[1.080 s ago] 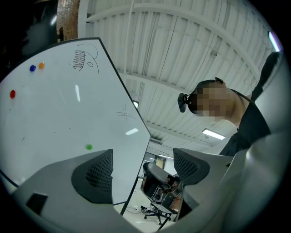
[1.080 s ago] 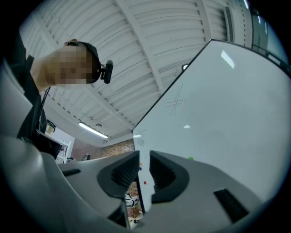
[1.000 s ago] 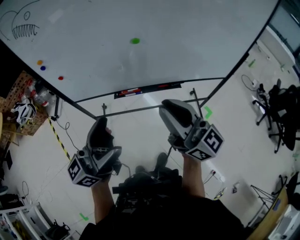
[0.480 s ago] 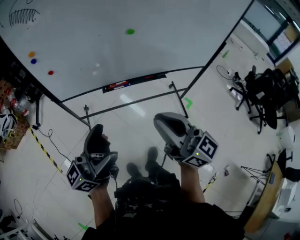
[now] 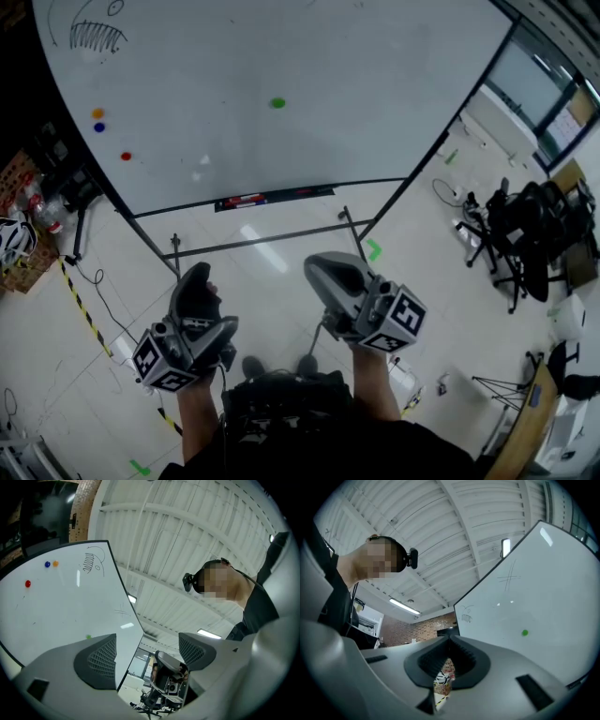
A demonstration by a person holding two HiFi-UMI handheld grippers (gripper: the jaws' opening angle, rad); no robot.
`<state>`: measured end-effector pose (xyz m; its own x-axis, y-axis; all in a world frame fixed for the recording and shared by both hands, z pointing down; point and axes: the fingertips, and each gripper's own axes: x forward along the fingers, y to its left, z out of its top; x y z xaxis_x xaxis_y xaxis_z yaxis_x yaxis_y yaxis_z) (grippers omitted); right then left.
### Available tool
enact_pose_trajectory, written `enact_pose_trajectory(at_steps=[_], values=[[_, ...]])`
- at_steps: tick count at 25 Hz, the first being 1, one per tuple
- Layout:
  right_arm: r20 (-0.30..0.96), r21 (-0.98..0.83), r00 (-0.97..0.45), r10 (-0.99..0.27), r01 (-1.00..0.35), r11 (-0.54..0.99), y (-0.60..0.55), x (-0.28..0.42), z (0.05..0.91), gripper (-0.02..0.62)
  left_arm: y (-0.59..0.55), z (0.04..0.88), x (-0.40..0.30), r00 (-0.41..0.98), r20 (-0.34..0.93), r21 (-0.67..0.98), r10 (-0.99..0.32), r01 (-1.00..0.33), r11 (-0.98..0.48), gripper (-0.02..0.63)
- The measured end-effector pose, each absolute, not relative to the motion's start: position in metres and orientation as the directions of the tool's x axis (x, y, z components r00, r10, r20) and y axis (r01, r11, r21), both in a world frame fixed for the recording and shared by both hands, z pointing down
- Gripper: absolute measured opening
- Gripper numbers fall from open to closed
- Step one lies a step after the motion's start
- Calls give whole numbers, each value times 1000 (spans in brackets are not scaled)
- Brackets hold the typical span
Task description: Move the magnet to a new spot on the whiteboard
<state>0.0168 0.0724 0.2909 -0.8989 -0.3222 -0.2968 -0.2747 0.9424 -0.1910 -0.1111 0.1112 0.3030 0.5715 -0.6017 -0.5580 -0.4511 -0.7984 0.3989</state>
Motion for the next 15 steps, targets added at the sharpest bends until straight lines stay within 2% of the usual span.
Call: enact_pose_trajectory(at_steps=[15], values=[[-380,-225,-877,-295,-222,949,75,102,280,18,109,280,-22,611,-537,368,-582,-451,-813,413]])
